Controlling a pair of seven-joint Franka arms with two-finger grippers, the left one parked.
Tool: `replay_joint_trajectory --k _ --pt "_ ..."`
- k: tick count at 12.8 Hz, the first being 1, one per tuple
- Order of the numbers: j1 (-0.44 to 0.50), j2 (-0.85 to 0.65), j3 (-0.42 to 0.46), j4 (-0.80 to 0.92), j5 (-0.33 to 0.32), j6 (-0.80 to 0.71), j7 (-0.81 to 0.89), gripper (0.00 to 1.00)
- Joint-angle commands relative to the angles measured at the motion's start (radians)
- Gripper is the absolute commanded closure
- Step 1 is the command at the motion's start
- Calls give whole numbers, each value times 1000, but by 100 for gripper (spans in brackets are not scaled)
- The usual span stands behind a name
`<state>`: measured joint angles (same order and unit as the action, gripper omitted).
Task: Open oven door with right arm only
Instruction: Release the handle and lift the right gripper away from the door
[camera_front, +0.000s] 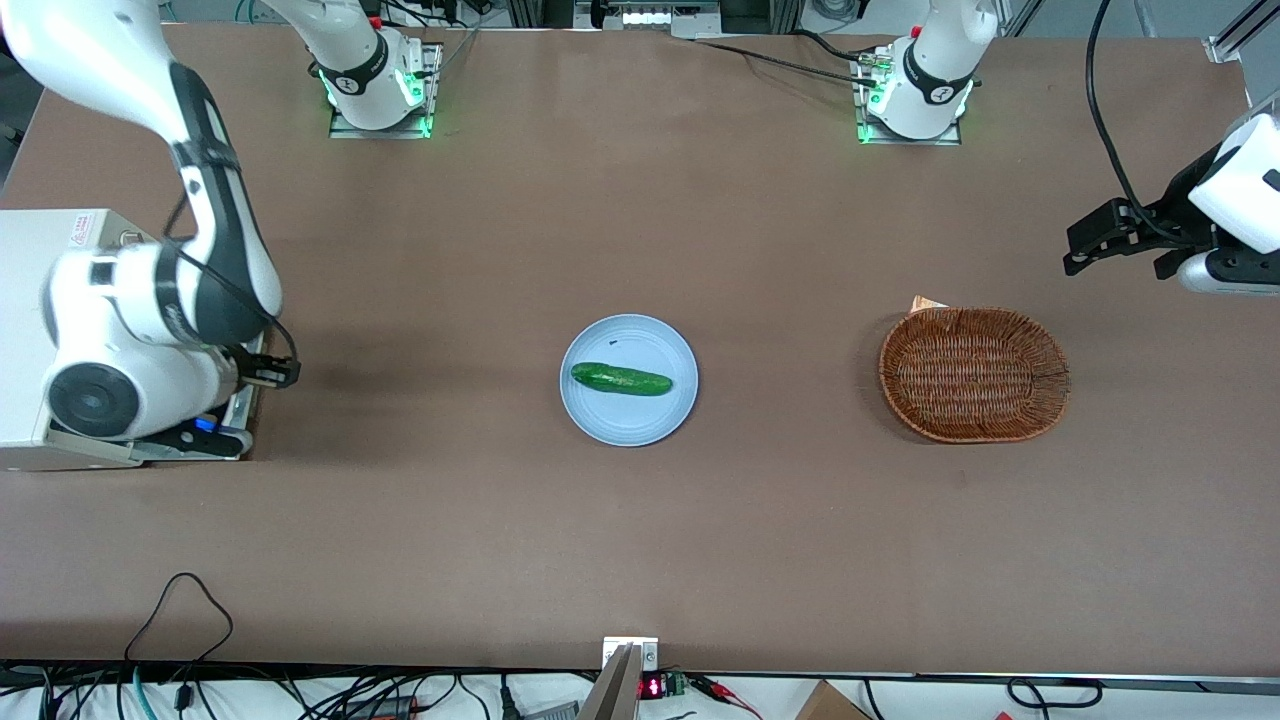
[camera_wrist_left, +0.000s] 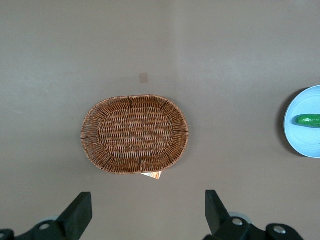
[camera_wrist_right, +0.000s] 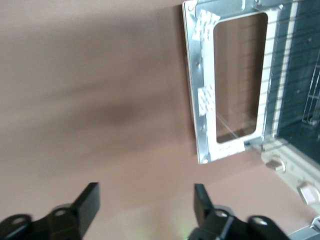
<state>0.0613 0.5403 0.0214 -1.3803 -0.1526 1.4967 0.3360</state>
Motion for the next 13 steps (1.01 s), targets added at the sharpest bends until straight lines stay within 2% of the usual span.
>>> replay_joint_trajectory --k 1,4,6,8,9,11,12,13 --pt "-34 -110 -11 -11 89 -84 -124 0" --pt "-77 -238 -14 -13 139 -157 -288 0" --pt "-81 -307 -11 -16 149 -177 -290 0" --pt "-80 -377 -12 -49 201 -159 -285 0" --pt "-63 -413 -50 -78 205 -135 -287 0" --pt "44 -509 -157 -199 209 -60 -287 0" --pt "76 -566 -191 -276 223 10 -290 0" --pt "80 -597 -190 -328 223 69 -293 0"
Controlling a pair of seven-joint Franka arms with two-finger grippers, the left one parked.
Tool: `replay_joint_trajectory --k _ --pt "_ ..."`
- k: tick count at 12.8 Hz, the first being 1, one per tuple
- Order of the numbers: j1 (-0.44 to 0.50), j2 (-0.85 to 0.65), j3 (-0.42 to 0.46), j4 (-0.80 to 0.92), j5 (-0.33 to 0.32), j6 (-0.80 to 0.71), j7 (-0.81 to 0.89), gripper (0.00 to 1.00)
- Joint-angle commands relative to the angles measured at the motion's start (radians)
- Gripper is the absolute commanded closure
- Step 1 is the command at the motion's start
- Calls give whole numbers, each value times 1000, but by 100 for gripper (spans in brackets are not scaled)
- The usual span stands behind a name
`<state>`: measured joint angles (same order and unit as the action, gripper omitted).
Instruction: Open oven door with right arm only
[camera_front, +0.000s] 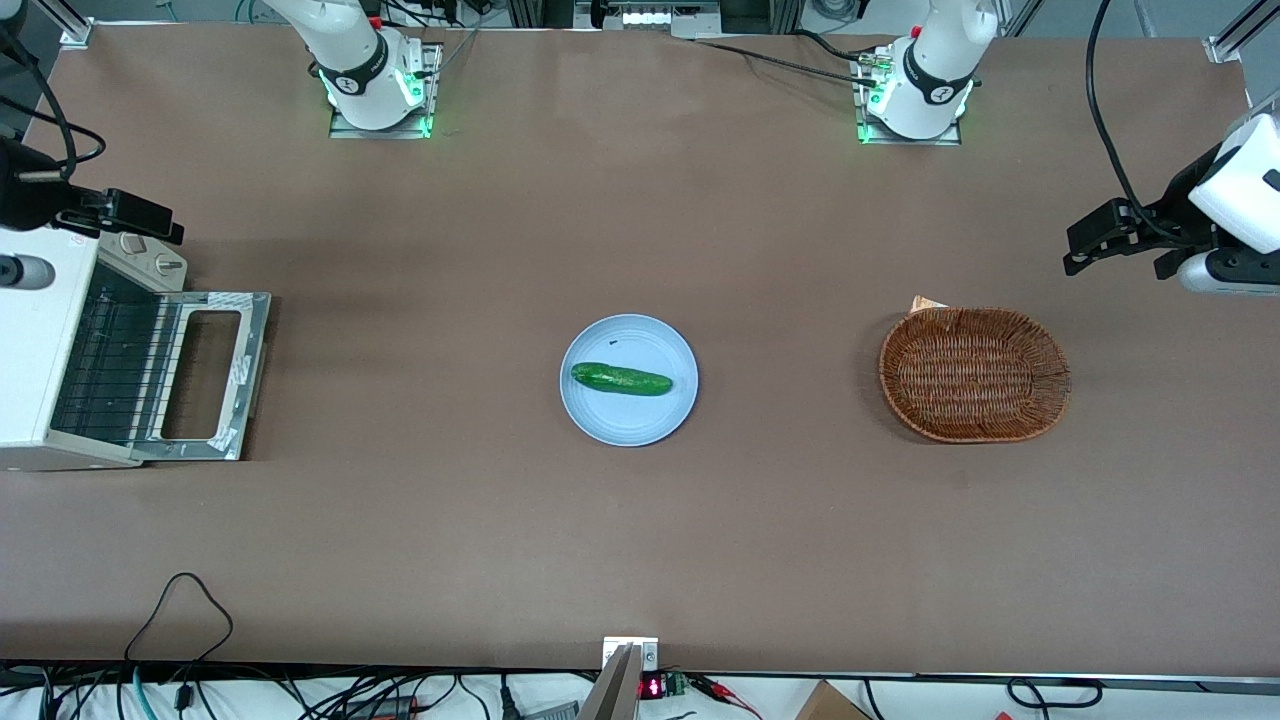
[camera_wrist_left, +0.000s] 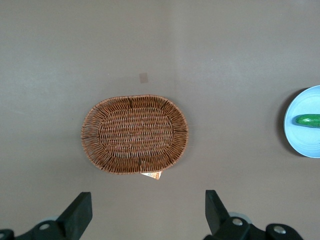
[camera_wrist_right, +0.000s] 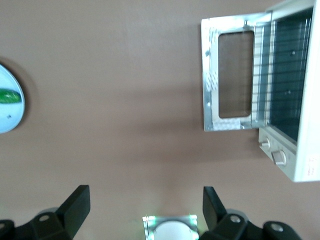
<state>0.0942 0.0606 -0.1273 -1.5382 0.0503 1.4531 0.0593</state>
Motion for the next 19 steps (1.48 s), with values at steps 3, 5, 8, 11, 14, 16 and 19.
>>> replay_joint_trajectory --k 3,5,8,11,14,16,19 --pt "33 -114 -35 -186 19 156 -107 0" --pt "-60 -116 32 -206 22 211 -108 0" --pt "-87 -99 90 -211 8 260 -102 0" --pt "-85 -94 92 -201 8 245 -99 0" --pt "-87 -78 92 -180 22 210 -93 0" --pt "-90 -67 92 -166 20 211 -96 0" --pt "-85 -64 92 -166 -24 213 -96 0"
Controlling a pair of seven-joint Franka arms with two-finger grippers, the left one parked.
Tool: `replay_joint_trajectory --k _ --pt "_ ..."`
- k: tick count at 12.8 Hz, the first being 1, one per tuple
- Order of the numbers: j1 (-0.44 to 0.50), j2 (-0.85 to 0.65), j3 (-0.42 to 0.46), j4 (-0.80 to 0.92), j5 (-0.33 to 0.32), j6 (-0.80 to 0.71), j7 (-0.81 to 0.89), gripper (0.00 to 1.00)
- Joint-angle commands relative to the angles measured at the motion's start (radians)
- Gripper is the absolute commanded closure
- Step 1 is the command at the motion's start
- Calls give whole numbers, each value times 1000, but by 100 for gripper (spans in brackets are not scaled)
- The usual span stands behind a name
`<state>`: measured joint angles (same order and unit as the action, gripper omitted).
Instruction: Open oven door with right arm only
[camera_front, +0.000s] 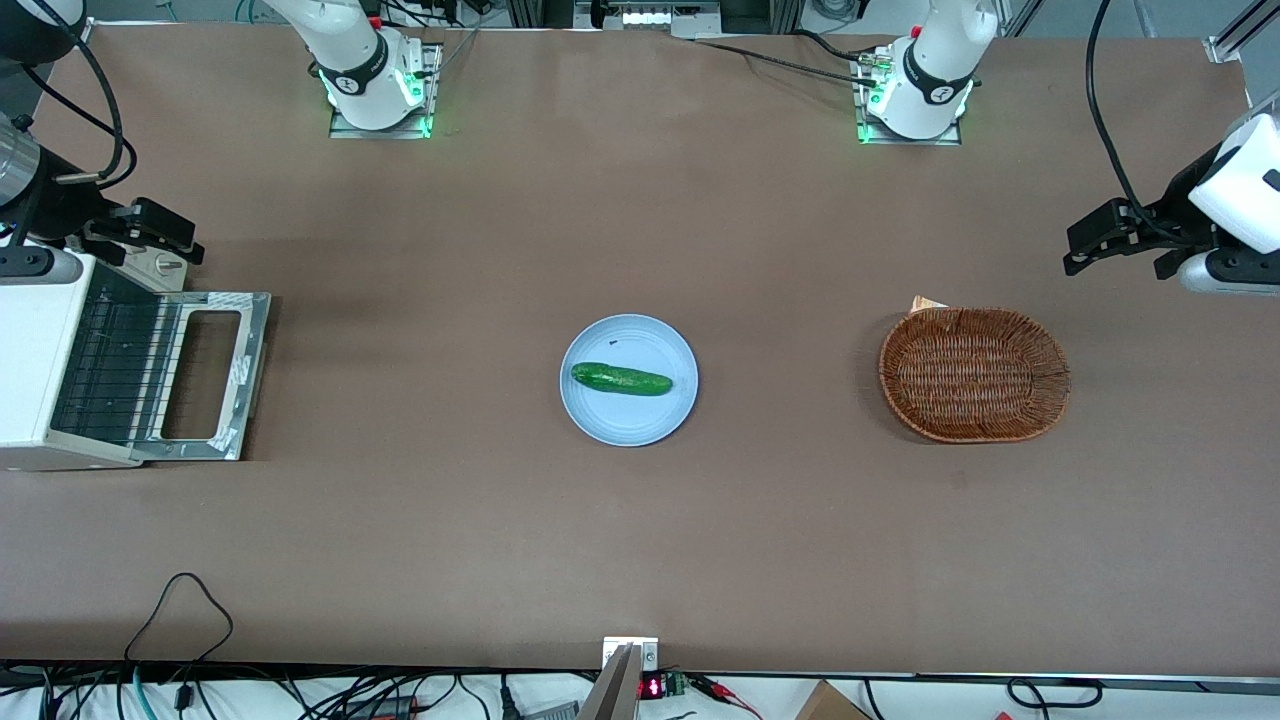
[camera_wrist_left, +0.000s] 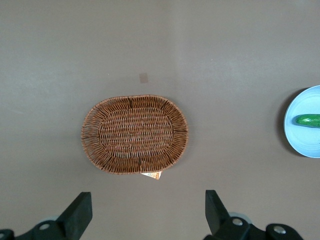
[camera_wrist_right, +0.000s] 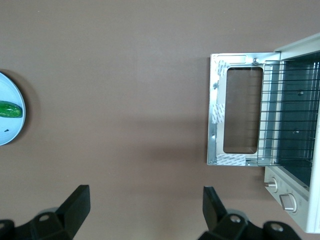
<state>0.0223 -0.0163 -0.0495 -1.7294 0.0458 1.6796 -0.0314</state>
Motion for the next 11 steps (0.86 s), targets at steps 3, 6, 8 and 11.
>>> replay_joint_trajectory --k 3,6,8,11 --pt "-18 18 14 28 -43 -11 -5 0" --pt "-13 18 14 28 -47 -14 -5 0" --pt "-16 18 14 28 -47 -15 -7 0" --pt "-16 18 14 30 -47 -17 -5 0"
